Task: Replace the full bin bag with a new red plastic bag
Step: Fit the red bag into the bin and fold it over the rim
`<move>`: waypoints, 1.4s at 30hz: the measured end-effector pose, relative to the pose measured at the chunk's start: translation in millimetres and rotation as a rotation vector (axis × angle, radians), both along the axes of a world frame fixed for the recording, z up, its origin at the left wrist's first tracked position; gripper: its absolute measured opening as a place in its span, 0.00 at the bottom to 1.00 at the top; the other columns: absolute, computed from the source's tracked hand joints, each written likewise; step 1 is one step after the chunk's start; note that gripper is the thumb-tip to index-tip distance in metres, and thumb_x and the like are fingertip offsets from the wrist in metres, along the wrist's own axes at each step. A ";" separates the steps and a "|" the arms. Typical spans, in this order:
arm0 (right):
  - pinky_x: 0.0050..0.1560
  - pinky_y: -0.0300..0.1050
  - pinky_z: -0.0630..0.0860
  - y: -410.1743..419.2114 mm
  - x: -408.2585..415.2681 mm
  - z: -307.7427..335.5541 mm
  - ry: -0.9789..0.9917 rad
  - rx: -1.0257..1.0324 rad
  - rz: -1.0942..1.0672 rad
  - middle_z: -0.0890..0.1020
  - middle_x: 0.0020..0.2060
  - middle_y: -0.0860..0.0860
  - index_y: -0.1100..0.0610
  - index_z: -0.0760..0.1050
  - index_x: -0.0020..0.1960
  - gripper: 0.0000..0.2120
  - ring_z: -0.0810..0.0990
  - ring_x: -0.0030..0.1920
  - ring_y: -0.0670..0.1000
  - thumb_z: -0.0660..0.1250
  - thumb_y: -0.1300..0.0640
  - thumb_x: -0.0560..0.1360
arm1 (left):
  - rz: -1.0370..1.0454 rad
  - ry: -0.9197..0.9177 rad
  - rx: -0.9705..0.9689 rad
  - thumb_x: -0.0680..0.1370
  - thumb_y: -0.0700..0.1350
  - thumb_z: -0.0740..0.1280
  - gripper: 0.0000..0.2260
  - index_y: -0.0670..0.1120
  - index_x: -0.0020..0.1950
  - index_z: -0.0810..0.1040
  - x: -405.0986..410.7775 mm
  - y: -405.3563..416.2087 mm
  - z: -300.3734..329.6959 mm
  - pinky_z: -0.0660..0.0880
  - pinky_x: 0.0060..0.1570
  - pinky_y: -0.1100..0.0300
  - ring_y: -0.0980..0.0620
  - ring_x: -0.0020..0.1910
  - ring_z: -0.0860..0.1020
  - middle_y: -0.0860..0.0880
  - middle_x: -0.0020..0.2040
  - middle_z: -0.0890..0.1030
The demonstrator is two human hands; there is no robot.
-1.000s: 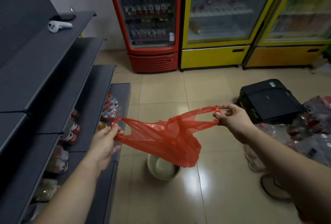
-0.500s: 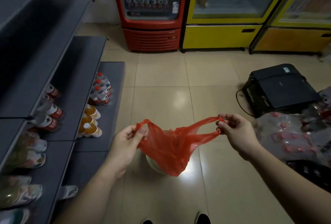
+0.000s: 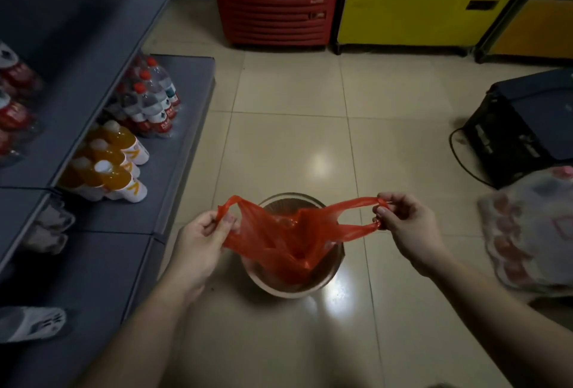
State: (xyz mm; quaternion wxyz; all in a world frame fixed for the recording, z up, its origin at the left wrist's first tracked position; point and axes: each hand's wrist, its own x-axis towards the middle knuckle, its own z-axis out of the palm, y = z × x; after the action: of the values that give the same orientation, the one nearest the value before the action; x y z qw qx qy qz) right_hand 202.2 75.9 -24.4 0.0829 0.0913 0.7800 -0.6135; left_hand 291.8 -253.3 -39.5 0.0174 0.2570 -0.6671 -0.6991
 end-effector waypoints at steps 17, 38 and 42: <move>0.53 0.51 0.80 -10.8 -43.8 -146.7 0.177 0.239 0.116 0.80 0.56 0.49 0.46 0.70 0.66 0.24 0.81 0.52 0.49 0.73 0.57 0.73 | 0.074 -0.024 -0.337 0.78 0.47 0.71 0.17 0.53 0.66 0.73 -26.3 -18.0 -136.2 0.77 0.57 0.48 0.57 0.50 0.82 0.48 0.61 0.82; 0.67 0.66 0.49 -85.9 -50.3 -186.8 0.771 1.341 1.050 0.73 0.60 0.52 0.48 0.74 0.67 0.21 0.66 0.66 0.57 0.56 0.56 0.75 | -0.787 0.292 -1.564 0.79 0.54 0.65 0.08 0.56 0.53 0.82 -42.0 0.0 -156.0 0.61 0.63 0.49 0.52 0.53 0.77 0.57 0.49 0.80; 0.67 0.62 0.44 -92.3 -48.8 -184.3 0.772 1.296 1.041 0.74 0.65 0.51 0.49 0.73 0.66 0.19 0.63 0.71 0.56 0.58 0.57 0.77 | -0.820 0.345 -1.510 0.78 0.52 0.68 0.05 0.55 0.48 0.82 -37.3 -4.7 -156.0 0.64 0.63 0.48 0.53 0.50 0.77 0.57 0.45 0.79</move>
State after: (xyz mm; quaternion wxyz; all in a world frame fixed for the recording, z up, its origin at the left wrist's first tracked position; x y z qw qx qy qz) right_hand 153.4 -16.4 -208.8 0.0149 -0.4547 0.8877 0.0712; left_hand 254.5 -258.0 -195.4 0.0309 -0.1928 -0.9794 -0.0511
